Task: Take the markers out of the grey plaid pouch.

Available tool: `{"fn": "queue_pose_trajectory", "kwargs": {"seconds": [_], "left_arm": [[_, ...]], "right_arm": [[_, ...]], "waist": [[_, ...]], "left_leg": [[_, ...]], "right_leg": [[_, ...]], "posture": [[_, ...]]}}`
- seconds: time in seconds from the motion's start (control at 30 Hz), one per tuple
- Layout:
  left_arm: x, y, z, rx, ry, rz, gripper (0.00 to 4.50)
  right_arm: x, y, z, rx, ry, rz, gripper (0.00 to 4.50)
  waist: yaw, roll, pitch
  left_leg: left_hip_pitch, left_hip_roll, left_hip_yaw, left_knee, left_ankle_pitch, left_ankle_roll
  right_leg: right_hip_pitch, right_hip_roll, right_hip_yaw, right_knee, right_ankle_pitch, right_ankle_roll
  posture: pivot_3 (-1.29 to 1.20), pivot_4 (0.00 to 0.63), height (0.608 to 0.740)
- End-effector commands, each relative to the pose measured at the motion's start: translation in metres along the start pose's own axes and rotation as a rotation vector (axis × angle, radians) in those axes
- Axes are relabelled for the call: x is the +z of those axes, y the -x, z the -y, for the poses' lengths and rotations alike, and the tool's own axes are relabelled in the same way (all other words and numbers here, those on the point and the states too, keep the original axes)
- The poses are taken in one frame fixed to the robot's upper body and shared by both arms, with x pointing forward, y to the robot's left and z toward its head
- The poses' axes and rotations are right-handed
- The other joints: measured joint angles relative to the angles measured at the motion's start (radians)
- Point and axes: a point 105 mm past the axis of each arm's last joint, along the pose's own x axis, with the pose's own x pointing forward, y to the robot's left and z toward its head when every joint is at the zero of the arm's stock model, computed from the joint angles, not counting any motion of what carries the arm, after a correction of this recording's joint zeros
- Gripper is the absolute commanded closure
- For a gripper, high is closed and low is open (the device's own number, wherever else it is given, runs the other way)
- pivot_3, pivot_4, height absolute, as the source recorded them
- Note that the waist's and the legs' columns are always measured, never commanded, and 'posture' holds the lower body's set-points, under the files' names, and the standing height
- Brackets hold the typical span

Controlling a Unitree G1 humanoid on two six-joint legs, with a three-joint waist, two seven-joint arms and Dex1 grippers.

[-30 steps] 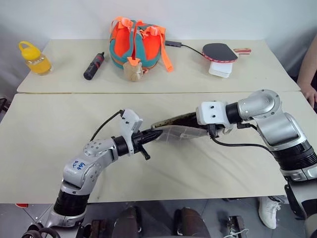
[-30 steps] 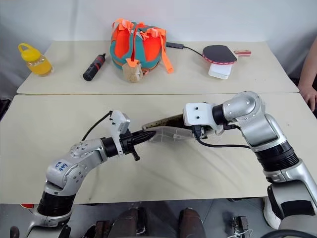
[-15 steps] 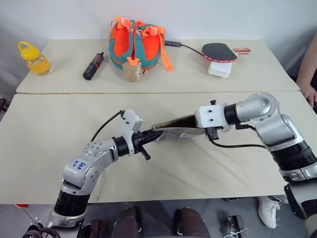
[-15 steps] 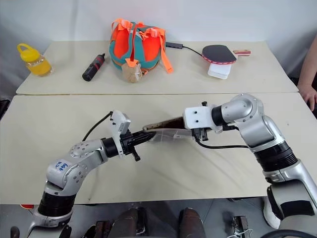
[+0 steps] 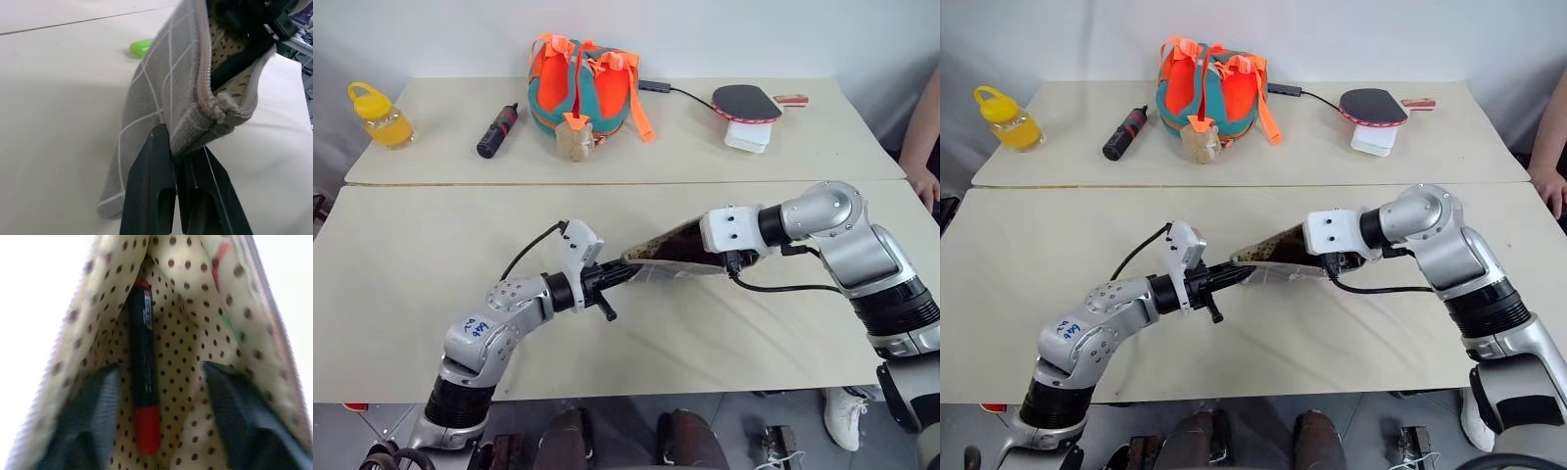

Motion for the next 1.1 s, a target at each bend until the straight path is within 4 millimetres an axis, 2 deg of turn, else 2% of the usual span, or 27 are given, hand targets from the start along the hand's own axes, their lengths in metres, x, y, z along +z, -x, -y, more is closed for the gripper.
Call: {"fn": "queue_pose_trajectory", "kwargs": {"seconds": [0.03, 0.13, 0.17, 0.4, 0.57, 0.7, 0.83, 0.97, 1.1], "left_arm": [[0.005, 0.004, -0.002, 0.024, -0.020, 0.013, 4.50], [0.005, 0.005, -0.003, 0.025, -0.019, 0.014, 4.50], [0.005, 0.005, -0.002, 0.025, -0.018, 0.014, 4.50], [0.005, 0.004, -0.002, 0.026, -0.012, 0.018, 4.50], [0.004, 0.005, -0.003, 0.030, -0.010, 0.014, 4.50], [0.003, 0.005, -0.004, 0.032, -0.010, 0.010, 4.50], [0.004, 0.005, -0.004, 0.035, -0.009, 0.016, 4.50], [0.005, 0.005, -0.004, 0.036, -0.002, 0.020, 4.50], [0.005, 0.005, -0.004, 0.036, 0.013, 0.022, 4.50]], "right_arm": [[0.000, 0.017, 0.013, -0.062, 0.027, -0.023, 3.28], [0.001, 0.017, 0.013, -0.062, 0.043, -0.023, 4.43], [0.001, 0.017, 0.013, -0.066, 0.049, -0.021, 4.47], [0.004, 0.020, 0.017, -0.079, 0.105, -0.033, 4.47], [0.012, 0.034, 0.023, -0.077, 0.123, -0.036, 4.47], [0.004, 0.038, 0.023, -0.075, 0.113, -0.067, 4.47], [0.002, 0.027, 0.010, -0.028, 0.040, -0.039, 4.47], [-0.001, 0.009, 0.001, -0.013, 0.042, -0.036, 4.47], [-0.012, -0.002, 0.014, -0.099, 0.096, -0.102, 4.47]], "waist": [[0.000, 0.000, 0.000], [0.000, 0.000, 0.000], [0.000, 0.000, 0.000], [0.000, 0.000, 0.000], [0.000, 0.000, 0.000], [0.000, 0.000, 0.000], [0.000, 0.000, 0.000], [-0.002, 0.000, 0.000], [-0.003, 0.000, 0.000]], "left_leg": [[0.000, 0.000, 0.000, 0.000, 0.000, 0.000], [0.000, 0.000, 0.000, 0.000, 0.000, 0.000], [0.000, 0.000, 0.000, 0.000, 0.000, 0.000], [0.000, 0.000, 0.000, 0.000, 0.000, 0.000], [0.000, 0.000, 0.000, 0.000, 0.000, 0.000], [0.000, 0.000, 0.000, 0.000, 0.000, 0.000], [0.000, 0.000, 0.000, 0.000, 0.000, 0.000], [0.000, 0.000, 0.000, 0.000, 0.000, 0.000], [0.000, 0.000, 0.000, 0.001, 0.000, 0.000]], "right_leg": [[0.000, 0.000, 0.000, 0.000, 0.000, 0.000], [0.000, 0.000, 0.000, 0.000, 0.000, 0.000], [0.000, 0.000, 0.000, 0.000, 0.000, 0.000], [0.000, 0.000, 0.000, 0.000, 0.000, 0.000], [0.000, 0.000, 0.000, 0.000, 0.000, 0.000], [0.001, 0.000, 0.000, 0.000, 0.000, 0.000], [0.000, 0.000, 0.000, 0.000, 0.000, 0.000], [0.000, 0.000, 0.000, 0.000, 0.000, 0.000], [0.000, 0.000, 0.000, 0.001, 0.000, 0.000]], "posture": [[0.00, 0.150, 0.740], [0.00, 0.150, 0.740], [0.00, 0.150, 0.740], [0.00, 0.150, 0.740], [0.00, 0.150, 0.740], [0.00, 0.150, 0.740], [0.00, 0.150, 0.740], [0.00, 0.150, 0.740], [0.00, 0.150, 0.740]]}}
